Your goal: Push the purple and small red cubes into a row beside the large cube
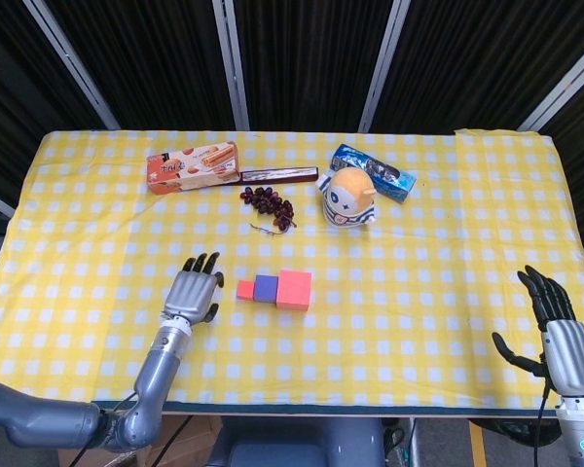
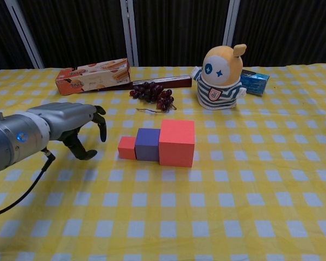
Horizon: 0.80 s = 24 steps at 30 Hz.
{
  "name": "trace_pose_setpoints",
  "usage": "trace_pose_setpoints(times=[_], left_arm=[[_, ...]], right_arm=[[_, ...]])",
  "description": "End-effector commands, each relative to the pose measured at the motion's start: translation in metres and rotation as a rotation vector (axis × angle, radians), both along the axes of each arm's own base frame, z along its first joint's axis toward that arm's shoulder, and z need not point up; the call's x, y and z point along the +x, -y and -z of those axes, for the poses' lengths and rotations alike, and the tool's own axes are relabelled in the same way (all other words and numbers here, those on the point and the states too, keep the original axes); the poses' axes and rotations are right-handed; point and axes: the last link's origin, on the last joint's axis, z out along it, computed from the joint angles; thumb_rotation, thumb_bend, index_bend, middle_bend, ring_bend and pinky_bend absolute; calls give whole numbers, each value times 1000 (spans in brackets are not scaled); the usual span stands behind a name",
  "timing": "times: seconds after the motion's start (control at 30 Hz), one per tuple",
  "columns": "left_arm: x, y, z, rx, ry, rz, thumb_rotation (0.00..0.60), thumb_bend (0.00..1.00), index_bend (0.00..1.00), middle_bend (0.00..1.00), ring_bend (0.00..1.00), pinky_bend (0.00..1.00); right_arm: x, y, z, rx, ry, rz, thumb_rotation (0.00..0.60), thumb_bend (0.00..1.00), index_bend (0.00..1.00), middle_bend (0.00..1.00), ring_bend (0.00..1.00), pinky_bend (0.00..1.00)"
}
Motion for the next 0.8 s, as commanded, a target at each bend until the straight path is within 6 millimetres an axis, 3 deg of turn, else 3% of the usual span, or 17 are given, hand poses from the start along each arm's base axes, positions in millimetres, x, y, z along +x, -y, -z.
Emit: trace_pose_setpoints(times=[0.03,0.2,0.47,0.6,0.8], left_arm=[[-25,10,-35,67,50,25,600,258,206,0,0,97],[-55,23,-71,151,79,52,600,185,7,0,0,77],[-119,65,-120,252,48,78,600,155,0,0,0,49],[-140,81,-139,308,26,105,600,155,0,0,0,47],[-161,95,-151,304,26,30,600,128,0,0,0,36]], right_arm=[[-2,0,0,5,-10,14,600,365,0,0,0,36],[-4,0,1,15,-43,40,600,365,0,0,0,36],[-6,1,3,31,-91,94,600,365,0,0,0,36],[-5,3,4,26,-107,98,600,365,0,0,0,36],[-7,0,3,25,-108,110,600,365,0,0,0,36]])
